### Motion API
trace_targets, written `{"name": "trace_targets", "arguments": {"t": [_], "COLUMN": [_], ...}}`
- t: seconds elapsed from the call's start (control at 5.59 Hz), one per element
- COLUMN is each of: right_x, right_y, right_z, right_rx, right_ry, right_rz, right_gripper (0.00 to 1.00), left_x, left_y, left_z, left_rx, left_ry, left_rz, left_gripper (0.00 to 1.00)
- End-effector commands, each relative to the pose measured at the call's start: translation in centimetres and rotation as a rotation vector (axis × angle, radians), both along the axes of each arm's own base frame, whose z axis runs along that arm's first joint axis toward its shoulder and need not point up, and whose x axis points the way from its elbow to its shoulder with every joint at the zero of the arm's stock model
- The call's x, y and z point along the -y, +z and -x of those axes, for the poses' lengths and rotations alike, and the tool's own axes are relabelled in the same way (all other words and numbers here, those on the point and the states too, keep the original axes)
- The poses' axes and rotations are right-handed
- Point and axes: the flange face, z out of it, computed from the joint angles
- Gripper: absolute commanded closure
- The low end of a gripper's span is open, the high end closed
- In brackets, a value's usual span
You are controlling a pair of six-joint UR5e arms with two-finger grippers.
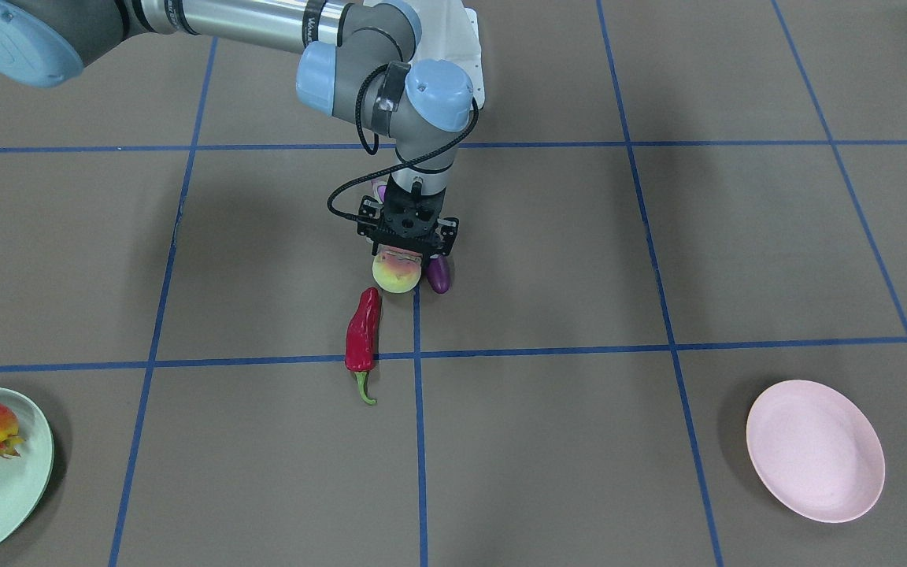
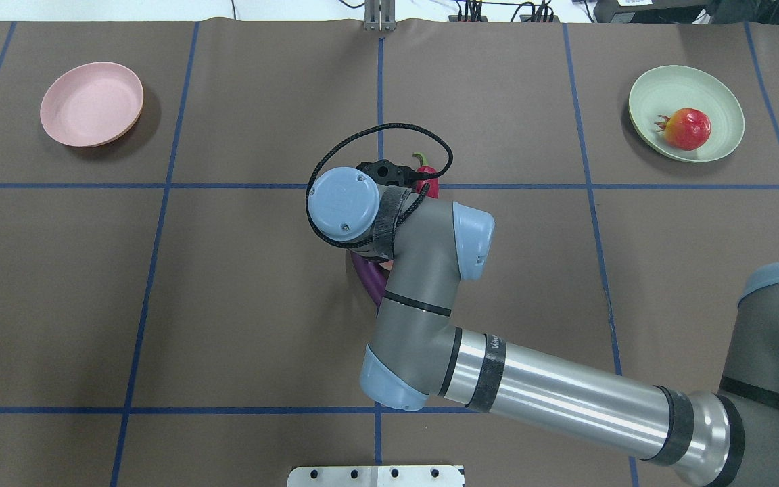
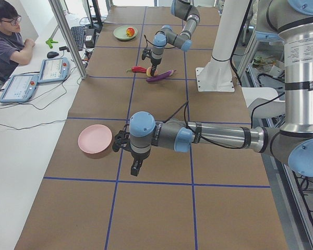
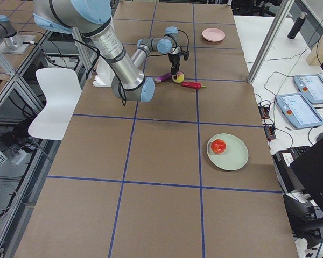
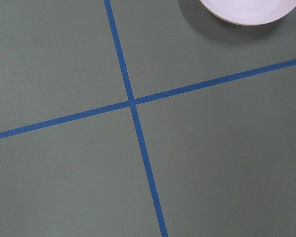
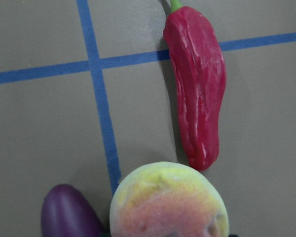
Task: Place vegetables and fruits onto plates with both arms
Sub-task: 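Grasp the peach with the right gripper and lift it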
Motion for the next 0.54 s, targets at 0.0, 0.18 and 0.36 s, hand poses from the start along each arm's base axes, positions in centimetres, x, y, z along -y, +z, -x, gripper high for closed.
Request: {"name": "trace_targets", "arguments": {"t": [0.0, 0.18, 0.36], "right_x": [3.2, 7.4, 12.5], "right_y": [-1.9, -1.0, 3.0], "right_z": [-3.9, -9.5, -16.8], "right_rx": [0.040, 0.074, 0.081], "right_ry": [-0.051, -0.122, -0.255], "right_rz": [-0.033, -0.039, -0.087], "right_gripper": [1.00, 1.00, 1.00], "left_x": [0.0, 0.1, 0.1], "left_y": [0.0, 0.0, -0.1], "left_z": [0.0, 0.0, 0.0], "left_rx": [0.000, 0.000, -0.002], "left_ry": [0.000, 0.000, 0.001], "left_rz": [0.001, -0.001, -0.002], "left_gripper": [0.00, 0.00, 0.00]}}
